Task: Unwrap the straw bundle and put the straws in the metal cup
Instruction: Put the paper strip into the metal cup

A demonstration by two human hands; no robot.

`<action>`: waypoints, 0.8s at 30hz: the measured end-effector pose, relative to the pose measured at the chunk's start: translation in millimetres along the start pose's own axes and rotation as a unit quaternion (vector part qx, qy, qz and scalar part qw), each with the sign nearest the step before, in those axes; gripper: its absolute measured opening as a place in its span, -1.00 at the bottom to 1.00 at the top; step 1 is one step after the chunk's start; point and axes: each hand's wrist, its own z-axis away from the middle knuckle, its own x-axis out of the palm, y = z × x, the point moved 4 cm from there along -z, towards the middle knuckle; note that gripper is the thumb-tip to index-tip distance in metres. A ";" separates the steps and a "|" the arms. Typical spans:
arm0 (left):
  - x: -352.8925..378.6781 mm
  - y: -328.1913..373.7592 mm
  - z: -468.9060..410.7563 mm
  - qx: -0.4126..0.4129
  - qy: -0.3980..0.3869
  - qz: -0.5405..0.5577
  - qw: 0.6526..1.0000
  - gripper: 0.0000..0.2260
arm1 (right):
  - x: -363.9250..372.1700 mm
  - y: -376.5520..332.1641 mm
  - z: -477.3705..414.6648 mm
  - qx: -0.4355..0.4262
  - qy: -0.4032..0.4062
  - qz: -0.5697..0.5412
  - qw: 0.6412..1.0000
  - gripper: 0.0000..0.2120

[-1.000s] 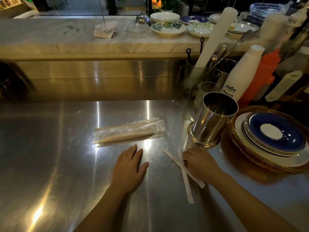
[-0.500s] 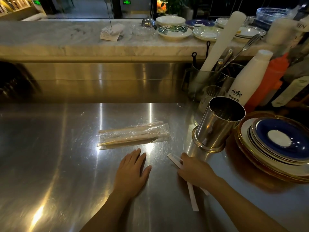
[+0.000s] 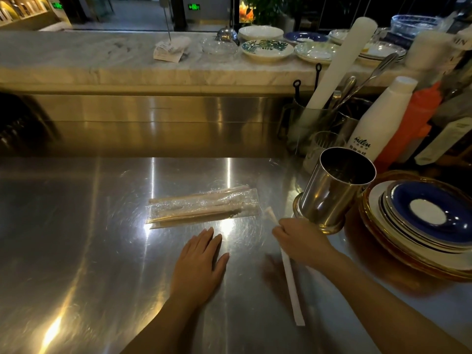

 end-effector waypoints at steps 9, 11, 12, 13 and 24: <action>7.3 -4.6 -1.7 -0.014 -0.005 -0.012 1.000 -0.50 | -120.6 -22.5 16.2 -0.037 0.199 -0.163 0.966 -0.70; 7.5 -4.9 -1.9 -0.014 0.000 -0.016 1.000 -0.48 | -146.3 -20.7 21.4 -0.050 0.271 -0.184 0.944 -0.75; 7.2 -4.7 -2.0 -0.014 0.001 -0.018 1.000 -0.46 | -158.7 -18.6 24.1 -0.058 0.309 -0.203 0.927 -0.78; 6.7 -4.3 -2.1 -0.013 0.002 -0.020 1.000 -0.42 | -170.6 -16.1 26.5 -0.066 0.350 -0.219 0.908 -0.80; 0.8 1.4 -0.6 -0.011 0.003 -0.014 1.000 -0.51 | -160.0 44.3 -15.4 0.019 0.293 -0.089 0.952 -0.90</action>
